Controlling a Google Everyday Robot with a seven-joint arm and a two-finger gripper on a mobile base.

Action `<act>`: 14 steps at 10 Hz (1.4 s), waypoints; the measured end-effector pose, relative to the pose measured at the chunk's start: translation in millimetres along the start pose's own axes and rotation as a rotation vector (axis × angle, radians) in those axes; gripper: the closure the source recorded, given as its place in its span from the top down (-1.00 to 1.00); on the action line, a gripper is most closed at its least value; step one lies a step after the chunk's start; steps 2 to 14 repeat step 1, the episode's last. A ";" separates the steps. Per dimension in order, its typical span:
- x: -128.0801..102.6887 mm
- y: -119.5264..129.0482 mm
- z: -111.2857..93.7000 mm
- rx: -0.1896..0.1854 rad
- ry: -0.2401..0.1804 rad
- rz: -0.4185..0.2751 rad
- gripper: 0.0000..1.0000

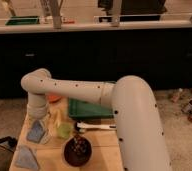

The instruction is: Place sponge in paper cup

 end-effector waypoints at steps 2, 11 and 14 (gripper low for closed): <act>-0.4 -0.8 0.0 0.002 -0.003 -0.005 0.60; -0.4 -0.8 0.0 0.002 -0.003 -0.005 0.60; -0.4 -0.8 0.0 0.002 -0.003 -0.005 0.60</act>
